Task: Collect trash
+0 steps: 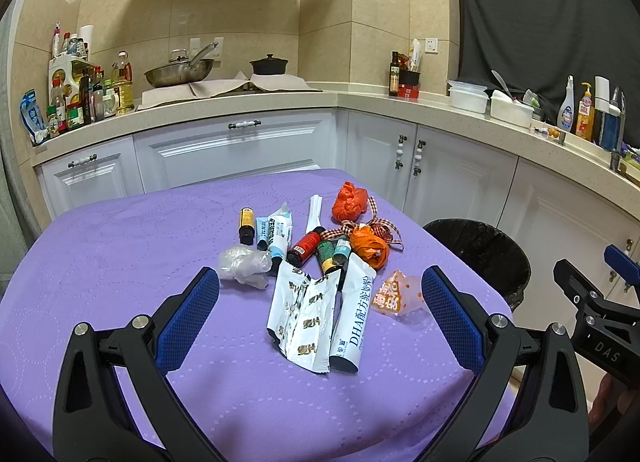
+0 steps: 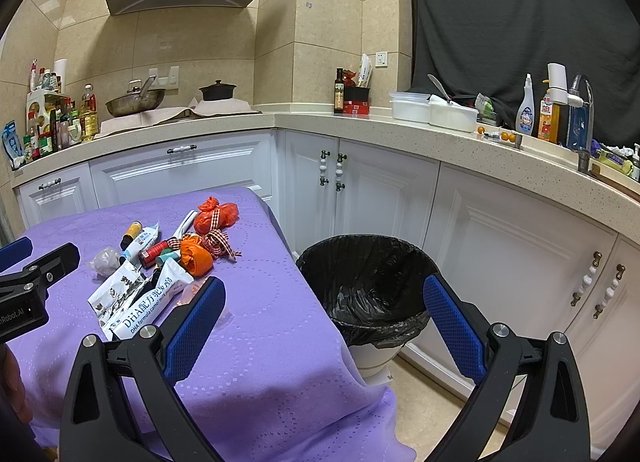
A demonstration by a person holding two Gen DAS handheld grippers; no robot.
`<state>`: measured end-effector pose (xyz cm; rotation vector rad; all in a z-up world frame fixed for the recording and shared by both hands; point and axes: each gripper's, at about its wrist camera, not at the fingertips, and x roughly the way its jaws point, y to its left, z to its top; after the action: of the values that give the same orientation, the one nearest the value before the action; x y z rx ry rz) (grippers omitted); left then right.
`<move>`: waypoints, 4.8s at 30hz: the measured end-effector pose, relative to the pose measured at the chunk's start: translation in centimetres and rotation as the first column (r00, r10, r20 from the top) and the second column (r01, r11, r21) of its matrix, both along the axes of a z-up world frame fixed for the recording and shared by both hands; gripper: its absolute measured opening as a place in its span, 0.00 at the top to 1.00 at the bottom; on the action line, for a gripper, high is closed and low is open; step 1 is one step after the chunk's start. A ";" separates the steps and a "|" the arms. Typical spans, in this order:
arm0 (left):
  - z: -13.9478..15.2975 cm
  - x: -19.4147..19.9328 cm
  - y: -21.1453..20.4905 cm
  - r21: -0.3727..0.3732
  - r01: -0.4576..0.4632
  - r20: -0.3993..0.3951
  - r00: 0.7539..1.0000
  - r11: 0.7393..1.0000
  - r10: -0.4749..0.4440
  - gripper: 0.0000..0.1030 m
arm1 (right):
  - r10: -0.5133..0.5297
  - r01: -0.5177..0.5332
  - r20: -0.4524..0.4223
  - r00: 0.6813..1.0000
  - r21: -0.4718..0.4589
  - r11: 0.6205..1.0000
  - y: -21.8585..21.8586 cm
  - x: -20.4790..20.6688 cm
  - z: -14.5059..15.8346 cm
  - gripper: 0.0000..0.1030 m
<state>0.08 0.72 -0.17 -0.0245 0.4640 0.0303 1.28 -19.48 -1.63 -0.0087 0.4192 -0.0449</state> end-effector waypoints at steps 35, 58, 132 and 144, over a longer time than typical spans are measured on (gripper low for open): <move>-0.3 0.0 0.2 0.000 0.000 -0.004 1.000 1.000 0.000 0.04 | -0.002 0.002 0.001 1.000 -0.002 1.000 0.0 0.1 -0.2 0.06; -3.0 1.5 3.8 0.000 -0.069 -0.106 0.992 0.998 0.069 0.10 | 0.173 -0.173 -0.082 0.981 0.010 0.985 3.5 3.5 -3.6 0.06; -2.0 9.6 -3.3 -0.080 0.206 -0.133 0.967 0.975 -0.215 0.98 | 0.132 -0.122 -0.103 0.986 0.098 0.988 -2.8 10.1 -4.1 0.85; -2.5 16.3 -13.4 -0.029 0.287 -0.144 0.947 0.957 -0.288 0.98 | 0.012 0.000 -0.102 0.995 0.113 0.994 -9.6 13.7 -5.0 0.85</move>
<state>16.36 -12.72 -2.68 0.0384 0.6121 -0.2587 14.99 -29.08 -6.63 0.0995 0.5240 -0.0146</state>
